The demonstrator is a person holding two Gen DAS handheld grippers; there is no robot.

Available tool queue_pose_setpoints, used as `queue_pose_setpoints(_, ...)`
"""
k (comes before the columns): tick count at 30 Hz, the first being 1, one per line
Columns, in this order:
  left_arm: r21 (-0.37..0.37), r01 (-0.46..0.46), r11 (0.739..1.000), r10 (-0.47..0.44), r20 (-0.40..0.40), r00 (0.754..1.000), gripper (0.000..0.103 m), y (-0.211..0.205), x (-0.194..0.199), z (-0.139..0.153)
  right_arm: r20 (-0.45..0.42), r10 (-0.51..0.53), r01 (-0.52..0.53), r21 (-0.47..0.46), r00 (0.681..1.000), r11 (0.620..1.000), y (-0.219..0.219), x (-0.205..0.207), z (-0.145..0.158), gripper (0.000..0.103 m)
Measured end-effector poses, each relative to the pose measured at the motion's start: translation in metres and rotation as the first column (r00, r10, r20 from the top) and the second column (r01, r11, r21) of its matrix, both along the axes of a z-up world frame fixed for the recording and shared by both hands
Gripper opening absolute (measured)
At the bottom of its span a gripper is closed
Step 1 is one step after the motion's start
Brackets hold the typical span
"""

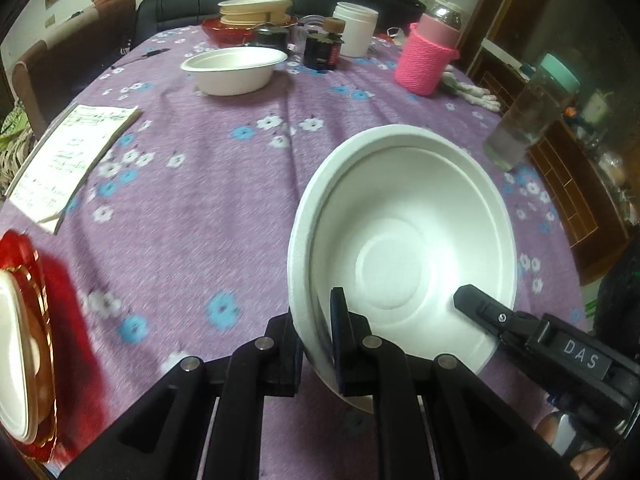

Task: Organize plates and bowls
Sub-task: 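Carry the white foam bowl with the left gripper toward the stacked plates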

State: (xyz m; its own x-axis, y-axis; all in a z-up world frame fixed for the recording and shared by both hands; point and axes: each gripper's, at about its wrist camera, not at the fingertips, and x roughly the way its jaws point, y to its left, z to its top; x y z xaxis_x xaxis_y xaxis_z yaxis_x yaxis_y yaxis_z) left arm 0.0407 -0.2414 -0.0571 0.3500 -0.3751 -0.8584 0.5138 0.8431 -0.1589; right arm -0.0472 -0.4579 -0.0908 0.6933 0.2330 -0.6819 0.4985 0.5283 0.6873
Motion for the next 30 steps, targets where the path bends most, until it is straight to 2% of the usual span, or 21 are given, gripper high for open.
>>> queue_pose_setpoints(12, -0.003, -0.019, 1.0, 0.019, 0.016, 1.0, 0.012, 0.029, -0.011, -0.007, -0.02, 0.047, -0.048, -0.029, 0.999, 0.998, 0.027, 0.004, -0.004, 0.014)
queue_pose_setpoints(30, 0.004, -0.022, 1.0, 0.022, 0.029, 0.999, 0.013, 0.039, -0.017, -0.016, -0.021, 0.057, -0.058, -0.036, 0.998, 0.998, 0.034, 0.008, -0.011, 0.014)
